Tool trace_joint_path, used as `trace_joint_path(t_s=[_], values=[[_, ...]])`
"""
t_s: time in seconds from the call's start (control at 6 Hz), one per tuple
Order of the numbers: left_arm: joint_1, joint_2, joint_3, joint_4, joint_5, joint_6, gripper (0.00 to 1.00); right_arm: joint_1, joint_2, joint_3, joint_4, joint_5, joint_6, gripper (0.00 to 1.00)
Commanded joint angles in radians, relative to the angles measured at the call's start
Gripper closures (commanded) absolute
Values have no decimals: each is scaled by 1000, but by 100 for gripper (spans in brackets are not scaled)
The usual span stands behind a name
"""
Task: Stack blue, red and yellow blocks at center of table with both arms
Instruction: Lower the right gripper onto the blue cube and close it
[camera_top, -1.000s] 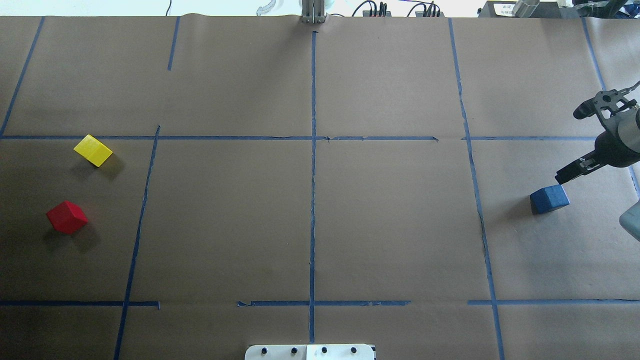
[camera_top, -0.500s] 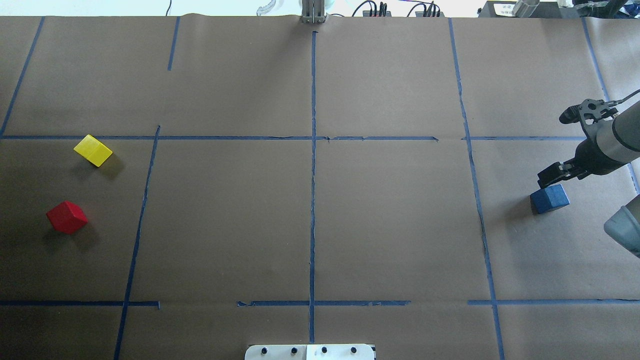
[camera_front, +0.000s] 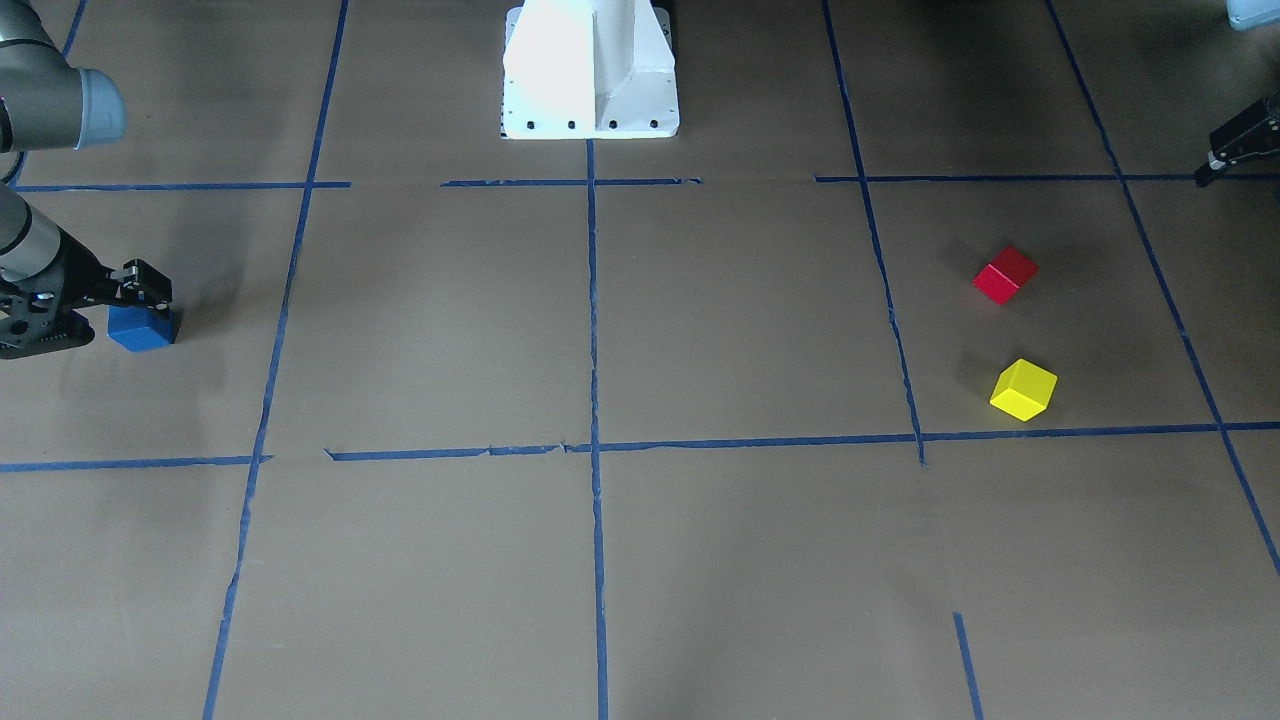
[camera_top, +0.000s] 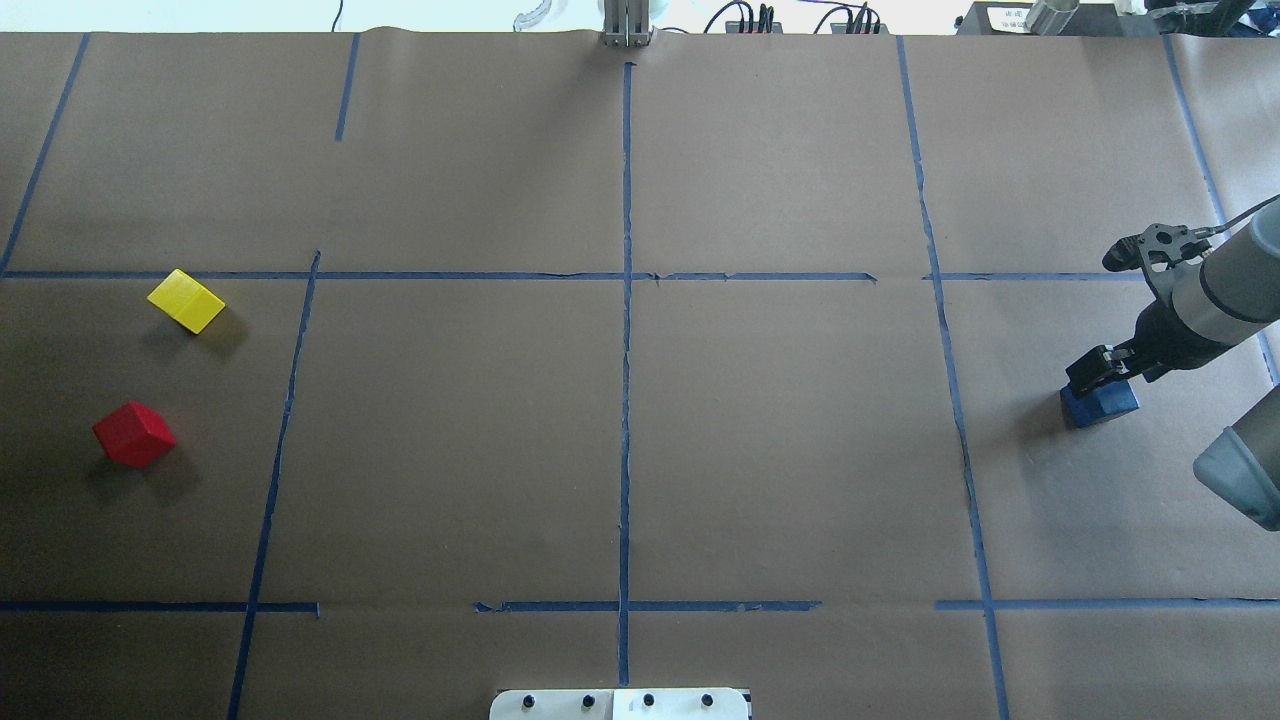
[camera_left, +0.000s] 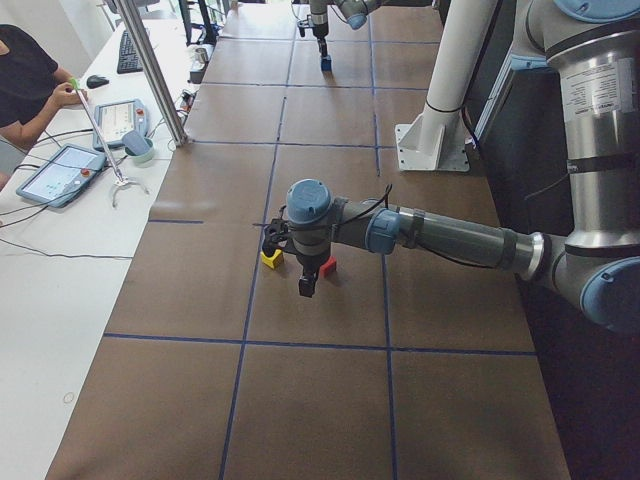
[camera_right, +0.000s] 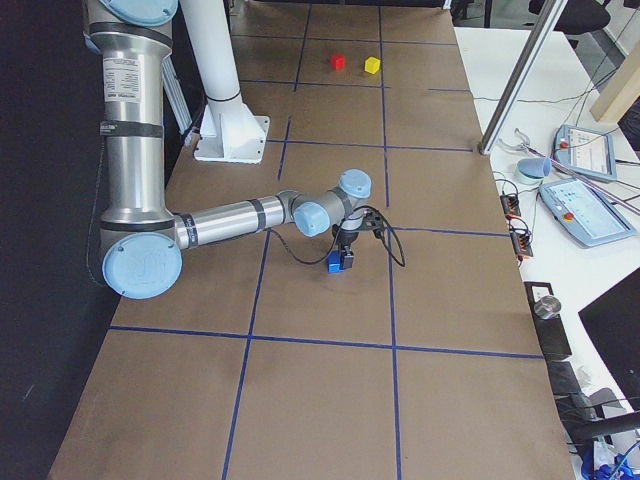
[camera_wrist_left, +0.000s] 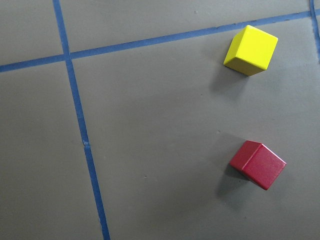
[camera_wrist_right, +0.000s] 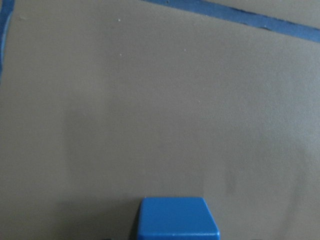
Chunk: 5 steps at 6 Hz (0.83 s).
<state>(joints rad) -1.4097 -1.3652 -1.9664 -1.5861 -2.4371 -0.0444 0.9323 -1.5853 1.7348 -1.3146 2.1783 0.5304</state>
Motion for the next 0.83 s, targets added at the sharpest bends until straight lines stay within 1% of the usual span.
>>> trace_joint_path(t_s=[0.0, 0.17, 0.33, 0.5, 0.67], values=[[-2, 0, -22, 0, 1, 0, 0, -29, 1, -23, 0, 0, 0, 20], [0, 2, -25, 0, 1, 0, 0, -32, 2, -20, -2, 15, 6, 96], [0, 2, -35, 0, 1, 0, 0, -35, 2, -8, 0, 15, 8, 100], [-2, 3, -39, 0, 1, 0, 0, -44, 52, 84, -50, 27, 44, 100], [-2, 3, -43, 0, 1, 0, 0, -88, 221, 89, -127, 59, 204, 100]])
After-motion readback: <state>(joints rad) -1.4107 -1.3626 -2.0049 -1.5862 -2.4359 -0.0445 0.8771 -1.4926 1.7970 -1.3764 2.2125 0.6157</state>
